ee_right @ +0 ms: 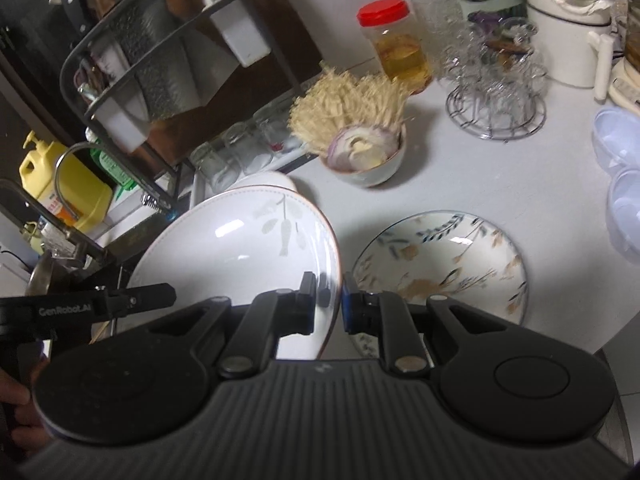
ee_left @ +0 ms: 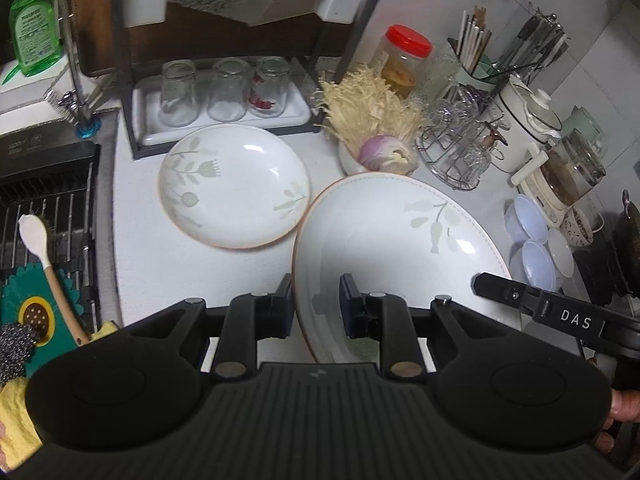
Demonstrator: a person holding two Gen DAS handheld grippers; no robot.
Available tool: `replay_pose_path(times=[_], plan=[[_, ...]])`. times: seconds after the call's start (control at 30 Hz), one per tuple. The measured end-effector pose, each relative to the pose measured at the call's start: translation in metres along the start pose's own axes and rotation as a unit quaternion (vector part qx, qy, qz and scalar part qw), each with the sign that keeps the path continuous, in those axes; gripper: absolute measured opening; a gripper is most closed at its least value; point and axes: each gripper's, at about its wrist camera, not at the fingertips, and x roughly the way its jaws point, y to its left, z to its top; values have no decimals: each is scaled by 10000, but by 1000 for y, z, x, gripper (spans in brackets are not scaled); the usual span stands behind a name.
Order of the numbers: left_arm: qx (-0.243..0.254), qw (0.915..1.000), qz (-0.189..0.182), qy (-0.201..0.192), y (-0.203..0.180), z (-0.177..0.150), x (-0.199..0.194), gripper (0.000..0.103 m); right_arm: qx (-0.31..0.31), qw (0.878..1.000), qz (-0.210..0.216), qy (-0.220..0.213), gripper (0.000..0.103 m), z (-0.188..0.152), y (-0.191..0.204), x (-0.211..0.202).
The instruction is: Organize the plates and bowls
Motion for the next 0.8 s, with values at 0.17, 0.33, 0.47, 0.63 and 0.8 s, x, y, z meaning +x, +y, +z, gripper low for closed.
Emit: replay_pose_path(times=[0.17,0.33,0.47,0.63,0.8], plan=[[164,9998,-57,-87,-35,6,10,26,4,9999,-34,-98,16,8,-28,-14],[187,9997,-77,-150,-68,1,27,26,22,9998,-100,-144,16,12,-59,-23],[208,9998,-51,-16,-91,-5,46,26,20,9997,-191,-126,16,12,-83,-26],[420,9981,100,439,-113,-17,79,27,124,9995,-281,21,16,8,-112,-18],[266,9962,61,823,-118,-30,109,28,121,9992,-335,162,16,4,-135,-7]])
